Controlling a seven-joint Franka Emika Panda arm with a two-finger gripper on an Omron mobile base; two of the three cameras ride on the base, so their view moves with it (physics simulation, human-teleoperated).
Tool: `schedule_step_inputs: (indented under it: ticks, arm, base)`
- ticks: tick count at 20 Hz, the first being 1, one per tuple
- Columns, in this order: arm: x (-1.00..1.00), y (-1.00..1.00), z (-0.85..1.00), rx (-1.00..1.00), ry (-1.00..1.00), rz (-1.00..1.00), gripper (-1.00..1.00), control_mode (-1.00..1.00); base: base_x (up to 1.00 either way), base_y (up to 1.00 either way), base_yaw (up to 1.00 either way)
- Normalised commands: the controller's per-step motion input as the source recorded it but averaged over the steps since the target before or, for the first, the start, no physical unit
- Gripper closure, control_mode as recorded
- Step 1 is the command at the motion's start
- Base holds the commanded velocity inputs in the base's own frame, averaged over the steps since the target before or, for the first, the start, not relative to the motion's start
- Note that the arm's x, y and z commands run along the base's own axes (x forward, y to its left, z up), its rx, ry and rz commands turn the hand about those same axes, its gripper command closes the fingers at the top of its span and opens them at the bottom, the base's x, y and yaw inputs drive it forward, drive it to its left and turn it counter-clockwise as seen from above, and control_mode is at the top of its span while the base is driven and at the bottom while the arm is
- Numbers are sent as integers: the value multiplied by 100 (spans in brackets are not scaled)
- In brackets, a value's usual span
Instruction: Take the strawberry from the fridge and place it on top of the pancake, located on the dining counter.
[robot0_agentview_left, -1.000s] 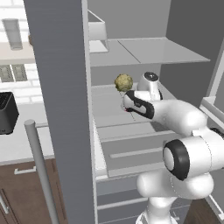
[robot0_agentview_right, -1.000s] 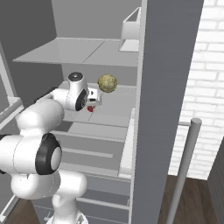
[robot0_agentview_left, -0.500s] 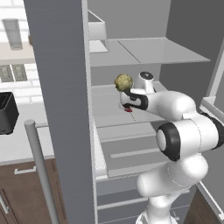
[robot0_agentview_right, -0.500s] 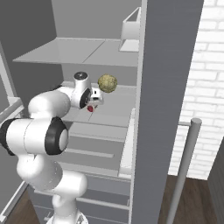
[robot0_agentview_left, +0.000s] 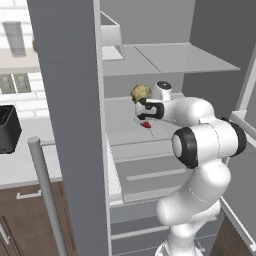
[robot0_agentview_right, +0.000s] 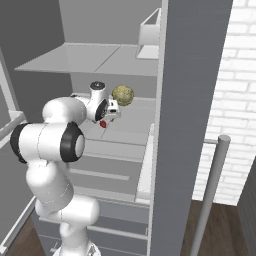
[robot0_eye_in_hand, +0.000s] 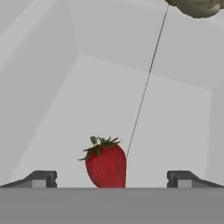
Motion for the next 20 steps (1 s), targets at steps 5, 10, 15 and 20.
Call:
schedule_step_inputs:
  ticks: [5,10,15,20]
  arm:
    - [15,0,-25,-4,1,4,-100,-100]
    - [0,5,-25,-1,6,2,-100,-100]
    - [3,3,-13,0,3,1,-100,-100]
    - [7,0,-7,0,1,1,100,-100]
  base:
    - [0,0,0]
    - [0,0,0]
    - [0,0,0]
    - [0,0,0]
